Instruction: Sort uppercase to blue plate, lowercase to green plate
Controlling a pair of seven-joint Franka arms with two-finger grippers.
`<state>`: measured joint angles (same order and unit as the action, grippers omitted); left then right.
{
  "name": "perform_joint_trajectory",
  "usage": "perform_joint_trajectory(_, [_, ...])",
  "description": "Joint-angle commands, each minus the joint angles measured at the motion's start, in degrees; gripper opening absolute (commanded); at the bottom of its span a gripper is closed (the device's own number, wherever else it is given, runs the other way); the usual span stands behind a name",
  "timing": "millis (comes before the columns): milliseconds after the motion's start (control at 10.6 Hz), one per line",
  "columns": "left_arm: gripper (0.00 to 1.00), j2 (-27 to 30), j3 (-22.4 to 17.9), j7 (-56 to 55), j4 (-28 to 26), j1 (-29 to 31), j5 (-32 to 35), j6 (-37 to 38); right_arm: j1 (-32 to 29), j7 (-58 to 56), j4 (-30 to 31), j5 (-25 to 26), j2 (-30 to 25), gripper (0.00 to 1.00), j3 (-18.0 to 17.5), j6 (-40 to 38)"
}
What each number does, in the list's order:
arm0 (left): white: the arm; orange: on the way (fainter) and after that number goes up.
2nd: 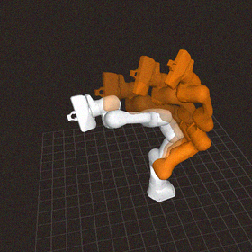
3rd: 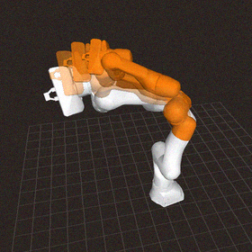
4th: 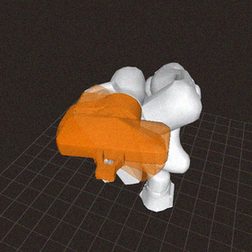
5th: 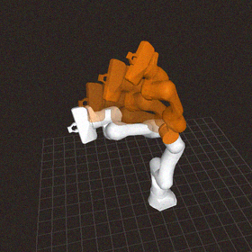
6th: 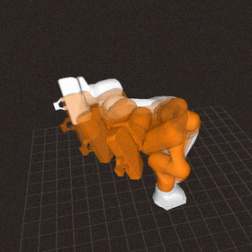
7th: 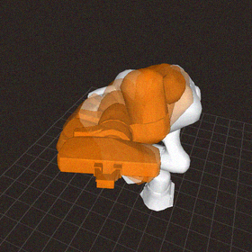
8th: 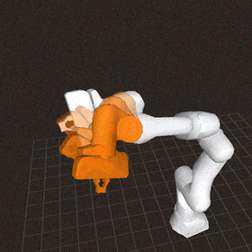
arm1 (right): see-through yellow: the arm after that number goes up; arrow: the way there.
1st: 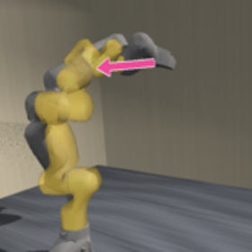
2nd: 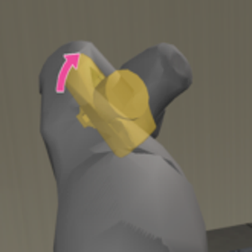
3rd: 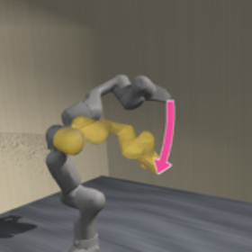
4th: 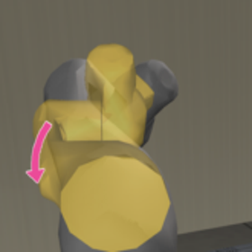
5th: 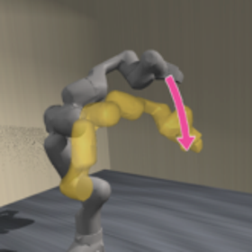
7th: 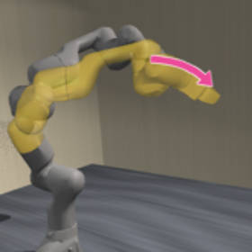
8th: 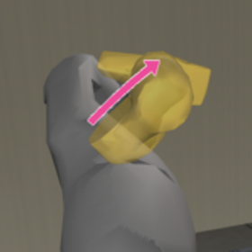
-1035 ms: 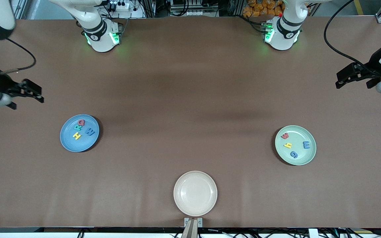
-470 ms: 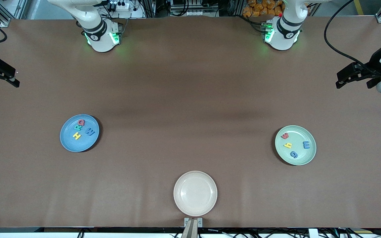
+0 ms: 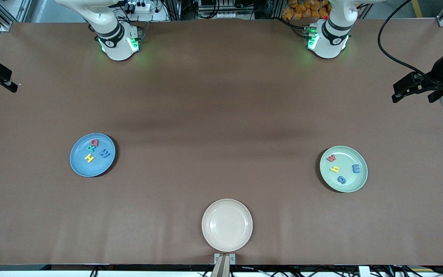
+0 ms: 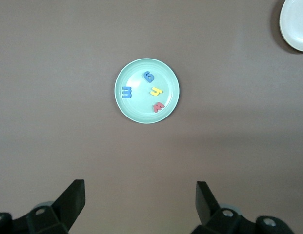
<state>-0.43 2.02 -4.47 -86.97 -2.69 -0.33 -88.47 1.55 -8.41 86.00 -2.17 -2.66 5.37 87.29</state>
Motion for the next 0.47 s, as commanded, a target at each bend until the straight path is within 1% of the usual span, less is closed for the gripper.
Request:
perform_joint_trajectory(0, [1.00,0.4,0.3,0.2,0.8,0.1,0.4,0.8,0.6,0.5,-0.6,1.5,0.4,1.00,0.3,1.3])
perform_joint_trajectory(188, [1.00,0.4,0.4,0.1,0.8,0.1,0.5,0.8,0.6,1.5,-0.5,2.3,0.4,1.00,0.3,0.4])
perform_joint_trajectory(376, [1.00,0.6,0.7,0.0,0.8,0.1,0.7,0.8,0.5,5.0,-0.5,2.3,0.4,1.00,0.3,-1.8])
